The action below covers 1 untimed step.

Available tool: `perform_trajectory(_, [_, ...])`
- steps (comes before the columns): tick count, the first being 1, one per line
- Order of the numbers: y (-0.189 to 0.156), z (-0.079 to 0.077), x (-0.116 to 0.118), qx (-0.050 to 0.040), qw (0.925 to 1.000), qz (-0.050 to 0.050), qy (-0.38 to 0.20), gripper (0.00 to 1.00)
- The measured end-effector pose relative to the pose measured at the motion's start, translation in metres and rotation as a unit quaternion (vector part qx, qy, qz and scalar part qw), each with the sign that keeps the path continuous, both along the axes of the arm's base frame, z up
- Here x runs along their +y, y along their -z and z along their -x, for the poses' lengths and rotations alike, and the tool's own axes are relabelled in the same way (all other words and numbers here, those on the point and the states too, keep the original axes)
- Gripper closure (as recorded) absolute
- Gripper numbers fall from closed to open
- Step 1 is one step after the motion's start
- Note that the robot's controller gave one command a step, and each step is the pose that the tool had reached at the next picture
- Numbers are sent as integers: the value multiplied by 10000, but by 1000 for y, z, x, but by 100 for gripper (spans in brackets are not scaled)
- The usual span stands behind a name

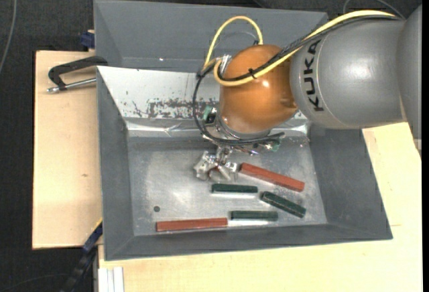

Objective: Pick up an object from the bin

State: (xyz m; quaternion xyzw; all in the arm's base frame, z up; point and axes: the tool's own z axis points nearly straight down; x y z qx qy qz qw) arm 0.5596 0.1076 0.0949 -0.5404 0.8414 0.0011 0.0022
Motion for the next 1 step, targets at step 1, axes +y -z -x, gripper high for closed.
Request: perform_trajectory(1, [-8,52,11,14,9875,9,1576,100])
